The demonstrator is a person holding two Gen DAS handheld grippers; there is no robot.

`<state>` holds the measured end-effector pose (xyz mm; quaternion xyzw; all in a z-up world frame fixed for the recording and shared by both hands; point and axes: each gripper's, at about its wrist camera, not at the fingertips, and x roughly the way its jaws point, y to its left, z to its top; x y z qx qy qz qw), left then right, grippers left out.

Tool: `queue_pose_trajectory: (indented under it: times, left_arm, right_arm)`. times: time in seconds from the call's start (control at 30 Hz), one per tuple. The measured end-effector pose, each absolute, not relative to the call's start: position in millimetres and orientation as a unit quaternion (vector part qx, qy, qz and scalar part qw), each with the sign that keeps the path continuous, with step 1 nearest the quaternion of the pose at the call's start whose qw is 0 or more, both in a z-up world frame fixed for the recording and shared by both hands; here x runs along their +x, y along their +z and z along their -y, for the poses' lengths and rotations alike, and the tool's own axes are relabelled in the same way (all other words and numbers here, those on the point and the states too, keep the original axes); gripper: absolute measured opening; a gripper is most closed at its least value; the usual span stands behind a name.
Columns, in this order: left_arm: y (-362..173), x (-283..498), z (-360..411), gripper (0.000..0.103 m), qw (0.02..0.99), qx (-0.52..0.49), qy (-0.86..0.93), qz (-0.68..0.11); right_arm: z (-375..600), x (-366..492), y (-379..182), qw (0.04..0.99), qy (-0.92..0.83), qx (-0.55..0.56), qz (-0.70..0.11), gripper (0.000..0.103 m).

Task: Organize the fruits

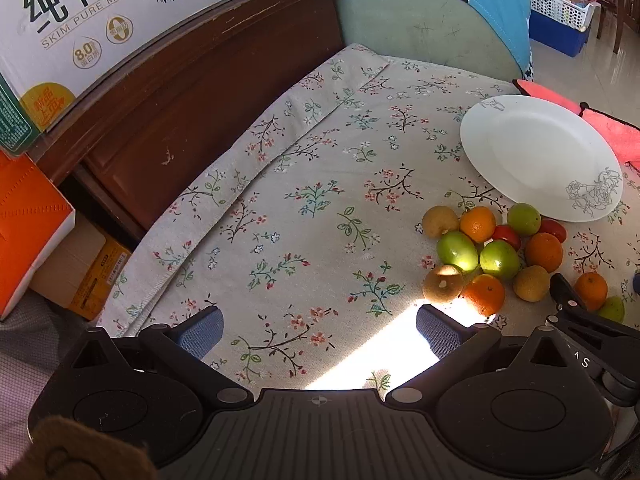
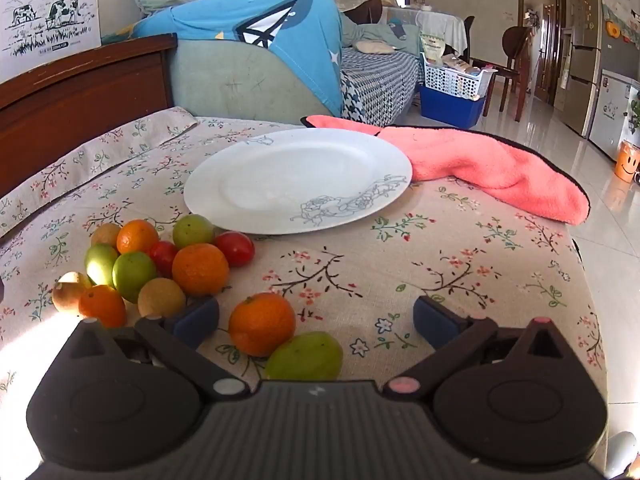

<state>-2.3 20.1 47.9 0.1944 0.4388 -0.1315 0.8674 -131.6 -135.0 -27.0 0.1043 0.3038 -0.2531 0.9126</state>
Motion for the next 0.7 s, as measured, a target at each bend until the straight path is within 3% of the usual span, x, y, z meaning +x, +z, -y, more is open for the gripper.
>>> queue_pose_trajectory:
  times: [0.3,0.7]
  left_arm:
    - [48.1,-0.1,-24.7,0.103,0.865,0.190,-0.150,-0.439]
    - [54.7,-3.6,-22.4,0.103,0.864,0.186,-0.164,-0.439]
  right_arm:
    - [137.6,-146.2,-22.1,0.916,-0.209,0.097,-0.329,0.102]
    - [128.6,-141.6,-2.1,0.846,-0.134,0.104,-0.505,0.102]
